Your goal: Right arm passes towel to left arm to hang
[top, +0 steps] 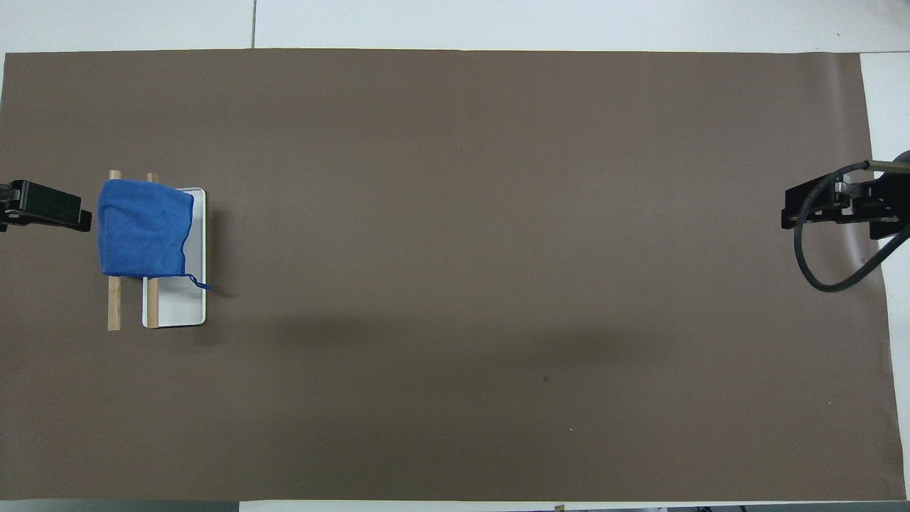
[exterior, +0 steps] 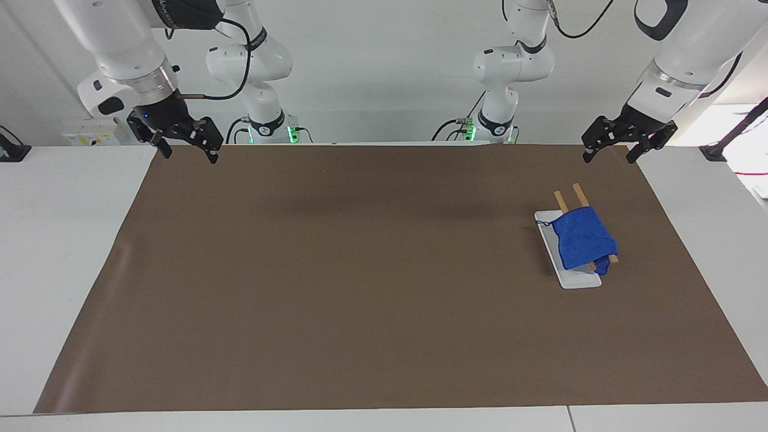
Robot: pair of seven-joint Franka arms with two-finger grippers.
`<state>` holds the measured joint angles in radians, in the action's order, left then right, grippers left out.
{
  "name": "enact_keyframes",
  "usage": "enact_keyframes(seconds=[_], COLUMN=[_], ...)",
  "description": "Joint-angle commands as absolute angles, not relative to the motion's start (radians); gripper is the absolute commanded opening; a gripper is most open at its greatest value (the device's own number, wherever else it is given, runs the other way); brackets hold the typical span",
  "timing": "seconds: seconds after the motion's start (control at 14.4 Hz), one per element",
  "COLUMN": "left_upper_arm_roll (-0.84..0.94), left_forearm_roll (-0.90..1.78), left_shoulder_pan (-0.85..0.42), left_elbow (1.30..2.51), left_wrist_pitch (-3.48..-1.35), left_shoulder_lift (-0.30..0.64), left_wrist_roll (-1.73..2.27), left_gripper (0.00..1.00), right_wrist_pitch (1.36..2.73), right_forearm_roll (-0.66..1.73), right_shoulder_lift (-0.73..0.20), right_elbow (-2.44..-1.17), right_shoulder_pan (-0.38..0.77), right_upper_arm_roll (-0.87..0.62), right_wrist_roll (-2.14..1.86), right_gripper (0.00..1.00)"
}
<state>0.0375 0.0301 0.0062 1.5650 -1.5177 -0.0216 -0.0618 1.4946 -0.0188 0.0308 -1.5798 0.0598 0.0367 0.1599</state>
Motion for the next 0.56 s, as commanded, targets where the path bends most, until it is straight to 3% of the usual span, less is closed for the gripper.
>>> enact_keyframes(seconds=[0.0, 0.49], left_upper_arm_roll=[0.037, 0.037], left_forearm_roll=[0.009, 0.009], left_shoulder_pan=[0.002, 0.002], left_elbow=[1.589, 1.618], left_wrist_pitch=[-1.513, -1.526], left_shoulder_lift=[-0.052, -0.066], left_wrist_roll=[-0.064, -0.072], left_gripper=[1.0, 1.0], right_wrist_pitch=[1.505, 1.502], right_forearm_roll=[-0.037, -0.031], right_shoulder_lift=[0.046, 0.046], right_elbow=[-1.595, -1.594], right_shoulder_pan=[0.049, 0.048], right_upper_arm_roll=[0.041, 0.043], right_wrist_roll=[0.069, 0.084], right_gripper=[1.0, 1.0])
